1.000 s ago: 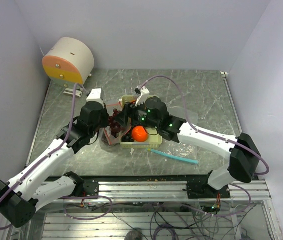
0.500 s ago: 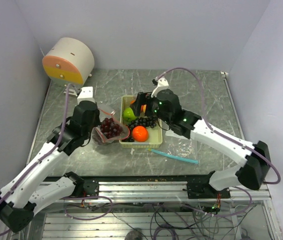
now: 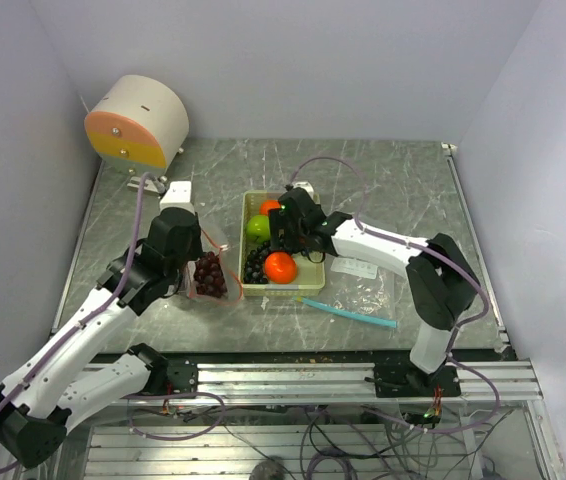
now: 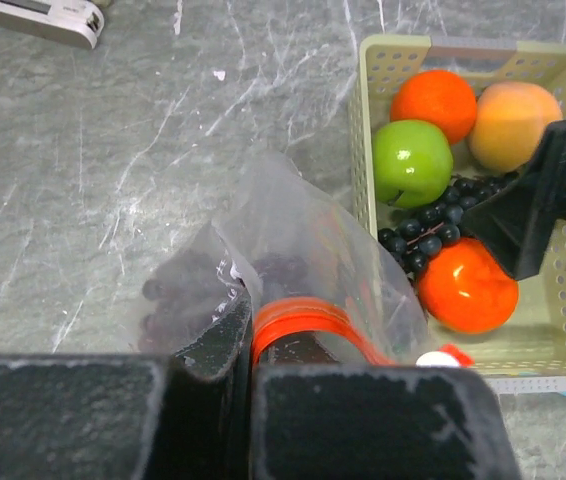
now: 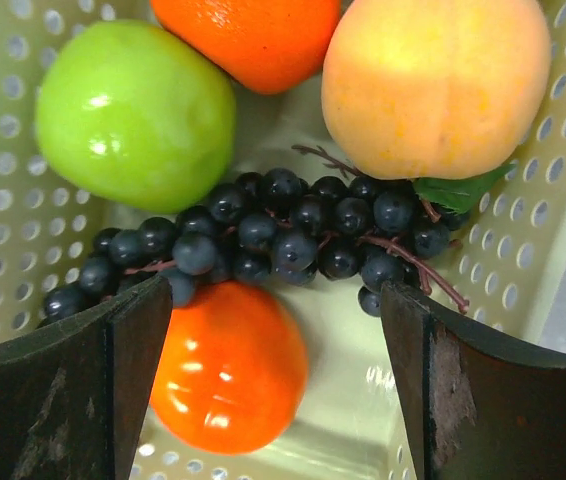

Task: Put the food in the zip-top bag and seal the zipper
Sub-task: Pick up the fake fruit from the bin.

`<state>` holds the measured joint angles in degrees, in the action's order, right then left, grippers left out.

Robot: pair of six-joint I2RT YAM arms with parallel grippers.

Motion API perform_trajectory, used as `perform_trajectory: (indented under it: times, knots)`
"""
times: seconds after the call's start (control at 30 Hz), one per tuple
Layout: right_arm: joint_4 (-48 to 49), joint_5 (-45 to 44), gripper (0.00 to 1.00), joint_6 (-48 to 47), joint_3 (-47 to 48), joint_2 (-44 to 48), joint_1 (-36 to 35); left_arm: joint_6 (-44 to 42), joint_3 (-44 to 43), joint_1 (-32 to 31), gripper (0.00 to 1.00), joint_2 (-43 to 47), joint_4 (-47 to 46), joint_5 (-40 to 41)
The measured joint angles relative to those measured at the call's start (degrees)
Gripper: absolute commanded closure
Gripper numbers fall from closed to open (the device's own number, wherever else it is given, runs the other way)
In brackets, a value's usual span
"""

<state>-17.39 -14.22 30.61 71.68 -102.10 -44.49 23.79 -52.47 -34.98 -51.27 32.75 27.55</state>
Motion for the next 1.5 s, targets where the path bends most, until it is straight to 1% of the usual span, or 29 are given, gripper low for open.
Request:
perform_trajectory:
  times: [0.2, 0.3, 0.33, 0.43, 0.47, 0.57, 0.63, 0.67, 0.8, 0.9, 1.0, 1.23, 1.37, 1.5]
  knots:
    - [0.00, 1.25, 0.18, -2.05, 2.60, -5.42, 0.44, -0.50, 0.00, 0.00, 0.93, 3.04, -0.02, 0.04]
    - [0.17, 2.03, 0.24, -2.54, 4.46, -8.20, 0.46, -0.72, 0.00, 0.00, 0.93, 3.21, 0.00, 0.04]
    - [0.31, 2.16, 0.28, -2.56, 4.87, -9.09, 0.52, -0.83, 0.00, -0.02, 0.93, 3.21, 0.04, 0.04]
    - [1.05, 2.67, 0.42, -2.56, 5.55, -10.80, 0.66, -0.92, 0.00, 0.00, 0.93, 3.23, 0.17, 0.04]
    - [1.36, 2.91, 0.49, -2.47, 5.57, -11.02, 0.68, -0.92, 0.00, 0.00, 0.93, 3.28, 0.26, 0.07]
    - [1.49, 3.32, 0.81, -2.38, 5.57, -11.23, 0.66, -0.96, 0.00, -0.02, 0.93, 3.72, 0.74, 0.13]
    - [1.44, 3.39, 0.99, -2.38, 5.60, -11.23, 0.66, -0.96, 0.04, 0.00, 0.93, 4.24, 1.03, 0.28]
    - [1.33, 3.21, 1.00, -2.23, 5.60, -11.23, 0.66, -0.96, 0.04, 0.00, 0.93, 4.48, 1.09, 0.35]
    - [0.92, 2.56, 1.00, -2.21, 5.57, -10.73, 0.68, -0.94, 0.04, 0.00, 0.93, 4.81, 1.16, 0.50]
    - [0.13, 2.05, 1.00, -2.64, 4.96, -8.68, 0.63, -0.94, 0.04, 0.00, 0.93, 4.66, 1.20, 0.50]
    - [-0.04, 1.75, 1.00, -3.34, 3.19, -4.00, 0.68, -0.92, 0.04, 0.00, 0.93, 4.44, 1.18, 0.50]
    - [2.80, 4.46, 1.00, -5.09, 0.81, 12.22, 0.68, -0.83, 0.04, 0.00, 0.93, 2.93, 0.90, 0.48]
    - [5.03, 6.88, 1.00, -5.70, -0.07, 17.31, 0.66, -0.35, 0.07, 0.00, 0.93, 0.81, -0.31, 0.39]
    - [6.12, 9.44, 1.00, -5.97, -3.02, 18.67, 0.66, 0.22, 0.24, 0.00, 0.93, -0.85, -1.44, 0.17]
